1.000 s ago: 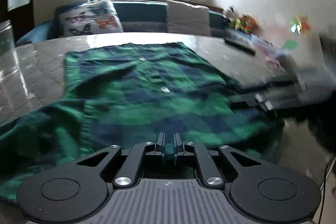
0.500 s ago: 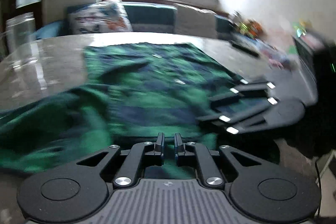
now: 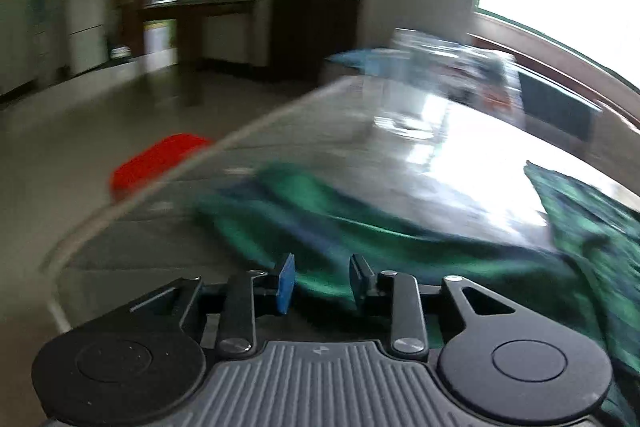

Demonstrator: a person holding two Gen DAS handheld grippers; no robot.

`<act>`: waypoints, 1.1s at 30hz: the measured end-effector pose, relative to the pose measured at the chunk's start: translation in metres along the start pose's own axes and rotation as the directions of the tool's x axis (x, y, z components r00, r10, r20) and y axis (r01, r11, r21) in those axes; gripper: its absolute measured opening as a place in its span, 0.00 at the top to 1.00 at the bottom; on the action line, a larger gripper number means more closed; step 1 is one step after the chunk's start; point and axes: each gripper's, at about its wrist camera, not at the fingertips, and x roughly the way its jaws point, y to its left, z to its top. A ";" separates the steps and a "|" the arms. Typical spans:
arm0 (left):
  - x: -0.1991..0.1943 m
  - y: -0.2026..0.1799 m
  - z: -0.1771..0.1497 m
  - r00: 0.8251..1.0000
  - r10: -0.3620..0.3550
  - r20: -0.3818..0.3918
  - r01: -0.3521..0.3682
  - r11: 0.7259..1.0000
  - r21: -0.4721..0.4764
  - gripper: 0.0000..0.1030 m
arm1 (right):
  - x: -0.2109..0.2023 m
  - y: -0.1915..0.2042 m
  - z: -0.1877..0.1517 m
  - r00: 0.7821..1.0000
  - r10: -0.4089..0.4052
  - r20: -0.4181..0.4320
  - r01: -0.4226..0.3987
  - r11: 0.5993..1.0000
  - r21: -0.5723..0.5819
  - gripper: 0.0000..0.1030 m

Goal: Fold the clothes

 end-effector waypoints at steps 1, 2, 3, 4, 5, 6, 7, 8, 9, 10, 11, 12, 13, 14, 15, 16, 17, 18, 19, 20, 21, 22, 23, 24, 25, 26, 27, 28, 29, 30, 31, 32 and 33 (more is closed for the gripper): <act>0.005 0.008 0.002 1.000 0.021 -0.003 -0.021 0.999 -0.026 0.67 | 0.004 0.002 0.003 1.000 0.009 0.002 -0.009 1.000 0.002 0.57; 0.009 0.015 0.005 0.999 0.038 -0.006 -0.038 0.998 -0.049 0.67 | 0.009 0.004 0.005 1.000 0.017 0.002 -0.017 1.000 0.001 0.57; 0.013 0.019 0.007 0.999 0.046 -0.010 -0.046 0.997 -0.059 0.67 | 0.014 0.007 0.006 1.000 0.025 -0.005 -0.025 1.000 -0.005 0.57; 0.017 0.022 0.008 0.998 0.053 -0.014 -0.054 0.996 -0.070 0.67 | 0.018 0.009 0.007 0.999 0.031 -0.013 -0.031 0.999 -0.011 0.57; 0.021 0.026 0.010 0.998 0.061 -0.018 -0.062 0.995 -0.081 0.67 | 0.023 0.011 0.008 0.999 0.037 -0.026 -0.037 0.999 -0.017 0.57; 0.025 0.029 0.012 0.997 0.069 -0.023 -0.071 0.993 -0.091 0.67 | 0.025 0.014 0.008 0.999 0.040 -0.028 -0.040 0.999 -0.020 0.57; 0.029 0.033 0.014 0.997 0.076 -0.027 -0.079 0.992 -0.102 0.67 | 0.027 0.016 0.009 0.999 0.042 -0.029 -0.043 0.999 -0.022 0.57; 0.033 0.037 0.016 0.996 0.084 -0.031 -0.087 0.990 -0.113 0.67 | 0.029 0.018 0.009 0.999 0.045 -0.031 -0.045 0.999 -0.025 0.57; 0.037 0.040 0.018 0.995 0.092 -0.036 -0.095 0.988 -0.123 0.67 | 0.029 0.018 0.010 0.998 0.045 -0.033 -0.046 0.999 -0.027 0.57; 0.041 0.043 0.020 0.994 0.100 -0.040 -0.104 0.986 -0.131 0.67 | 0.029 0.018 0.010 0.998 0.045 -0.034 -0.046 0.999 -0.029 0.57; 0.044 0.043 0.023 0.993 0.109 -0.040 -0.113 0.985 -0.133 0.67 | 0.029 0.018 0.010 0.998 0.046 -0.035 -0.047 0.998 -0.029 0.57; 0.048 0.043 0.026 0.993 0.115 -0.041 -0.120 0.983 -0.137 0.68 | 0.029 0.018 0.010 0.998 0.047 -0.035 -0.047 0.998 -0.028 0.56; 0.050 0.042 0.028 0.992 0.118 -0.041 -0.122 0.984 -0.133 0.69 | 0.028 0.018 0.009 0.998 0.047 -0.035 -0.048 0.998 -0.027 0.56; 0.053 0.042 0.029 0.992 0.120 -0.041 -0.125 0.984 -0.129 0.71 | 0.029 0.017 0.009 0.998 0.047 -0.035 -0.048 0.999 -0.024 0.56; 0.055 0.042 0.031 0.992 0.123 -0.041 -0.127 0.984 -0.125 0.77 | 0.029 0.017 0.009 0.998 0.048 -0.035 -0.049 0.999 -0.020 0.56; 0.058 0.042 0.033 0.991 0.125 -0.041 -0.129 0.984 -0.121 0.92 | 0.029 0.016 0.009 0.998 0.048 -0.036 -0.049 0.999 -0.017 0.56; 0.060 0.043 0.035 0.991 0.124 -0.040 -0.128 0.984 -0.120 0.94 | 0.029 0.016 0.009 0.998 0.049 -0.036 -0.050 0.999 -0.014 0.56; 0.061 0.045 0.036 0.993 0.116 -0.032 -0.119 0.984 -0.131 0.95 | 0.029 0.016 0.009 0.998 0.049 -0.036 -0.050 0.999 -0.014 0.56; 0.061 0.047 0.038 0.993 0.117 -0.018 -0.118 0.982 -0.145 0.95 | 0.029 0.016 0.009 0.998 0.049 -0.035 -0.049 0.999 -0.015 0.56; 0.060 0.049 0.040 0.993 0.116 -0.003 -0.115 0.981 -0.159 0.96 | 0.029 0.016 0.009 0.998 0.049 -0.035 -0.050 0.999 -0.015 0.56; 0.058 0.050 0.041 0.993 0.114 0.017 -0.110 0.979 -0.169 0.96 | 0.029 0.016 0.009 0.998 0.049 -0.035 -0.050 0.999 -0.015 0.56; 0.055 0.050 0.043 0.993 0.110 0.033 -0.103 0.979 -0.176 0.96 | 0.029 0.016 0.009 0.998 0.050 -0.035 -0.050 0.999 -0.015 0.56; 0.051 0.047 0.043 0.994 0.100 0.041 -0.092 0.981 -0.172 0.96 | 0.030 0.016 0.009 0.998 0.051 -0.035 -0.051 0.999 -0.015 0.55; 0.047 0.044 0.043 0.995 0.090 0.050 -0.081 0.982 -0.168 0.96 | 0.030 0.016 0.009 0.998 0.051 -0.035 -0.052 0.999 -0.014 0.55; 0.043 0.041 0.044 0.995 0.080 0.058 -0.070 0.984 -0.164 0.96 | 0.030 0.016 0.009 0.998 0.051 -0.035 -0.052 0.999 -0.014 0.55; 0.039 0.037 0.044 0.995 0.070 0.066 -0.059 0.985 -0.160 0.96 | 0.031 0.016 0.009 0.998 0.051 -0.035 -0.052 0.999 -0.013 0.55; 0.035 0.034 0.044 0.995 0.060 0.074 -0.048 0.987 -0.155 0.96 | 0.030 0.016 0.010 0.998 0.051 -0.035 -0.052 0.999 -0.016 0.55; 0.031 0.031 0.045 0.995 0.050 0.082 -0.037 0.988 -0.151 0.96 | 0.030 0.016 0.010 0.998 0.051 -0.034 -0.052 0.998 -0.018 0.55; 0.027 0.028 0.045 0.995 0.039 0.090 -0.026 0.989 -0.147 0.96 | 0.028 0.015 0.011 0.998 0.052 -0.031 -0.052 0.998 -0.018 0.55; 0.023 0.025 0.046 0.995 0.029 0.098 -0.015 0.990 -0.142 0.96 | 0.026 0.014 0.012 0.998 0.055 -0.026 -0.055 0.998 -0.010 0.55; 0.017 0.021 0.046 0.994 0.016 0.109 -0.001 0.991 -0.136 0.96 | 0.023 0.012 0.012 0.998 0.058 -0.021 -0.058 0.998 -0.002 0.55; 0.006 0.015 0.048 0.992 -0.007 0.129 0.023 0.992 -0.125 0.96 | 0.021 0.010 0.013 0.998 0.059 -0.016 -0.059 0.998 0.006 0.55; -0.004 0.008 0.051 0.988 -0.038 0.150 0.056 0.991 -0.118 0.96 | 0.016 0.007 0.014 0.998 0.062 -0.007 -0.062 0.998 0.023 0.55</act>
